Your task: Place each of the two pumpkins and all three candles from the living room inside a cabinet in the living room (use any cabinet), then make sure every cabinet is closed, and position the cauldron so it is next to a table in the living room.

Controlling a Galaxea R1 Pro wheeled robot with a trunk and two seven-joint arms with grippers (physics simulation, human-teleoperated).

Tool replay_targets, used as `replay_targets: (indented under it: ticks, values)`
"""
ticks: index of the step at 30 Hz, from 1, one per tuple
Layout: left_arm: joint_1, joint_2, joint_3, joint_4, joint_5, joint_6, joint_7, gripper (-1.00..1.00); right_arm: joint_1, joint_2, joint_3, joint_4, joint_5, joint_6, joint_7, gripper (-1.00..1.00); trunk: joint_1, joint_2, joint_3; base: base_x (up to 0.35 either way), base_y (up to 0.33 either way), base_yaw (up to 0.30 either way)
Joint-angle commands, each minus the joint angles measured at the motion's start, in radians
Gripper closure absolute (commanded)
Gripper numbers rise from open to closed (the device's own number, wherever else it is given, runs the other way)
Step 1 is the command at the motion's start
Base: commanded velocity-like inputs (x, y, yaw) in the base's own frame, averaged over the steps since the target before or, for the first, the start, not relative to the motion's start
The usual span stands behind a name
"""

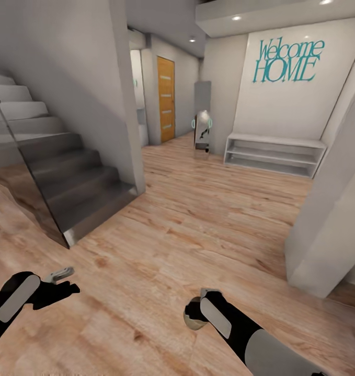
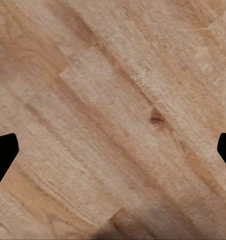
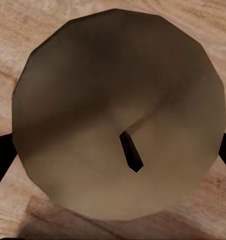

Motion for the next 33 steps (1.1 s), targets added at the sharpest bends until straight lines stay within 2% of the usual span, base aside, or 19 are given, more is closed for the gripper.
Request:
replay_targets:
  ticks: [1,18,33]
  values:
    - [-0.001,0.001,-0.004,-0.001,0.01,0.0,0.01,-1.0,-0.001,-0.001,0.004,-0.002,-0.009,0.0,-0.009,1.0,0.0,0.0,0.0,0.0,0.0,0.264]
    - [-0.001,0.001,-0.004,-0.001,0.007,0.0,0.009,-1.0,-0.001,-0.001,0.006,-0.002,-0.007,0.0,-0.009,1.0,0.0,0.0,0.017,0.003,0.0,0.251]
    - [-0.001,0.001,-0.005,-0.001,0.008,0.0,0.009,-1.0,-0.001,-0.001,0.005,-0.003,-0.008,-0.002,-0.003,1.0,0.0,0.0,0.031,0.141,0.009,0.222]
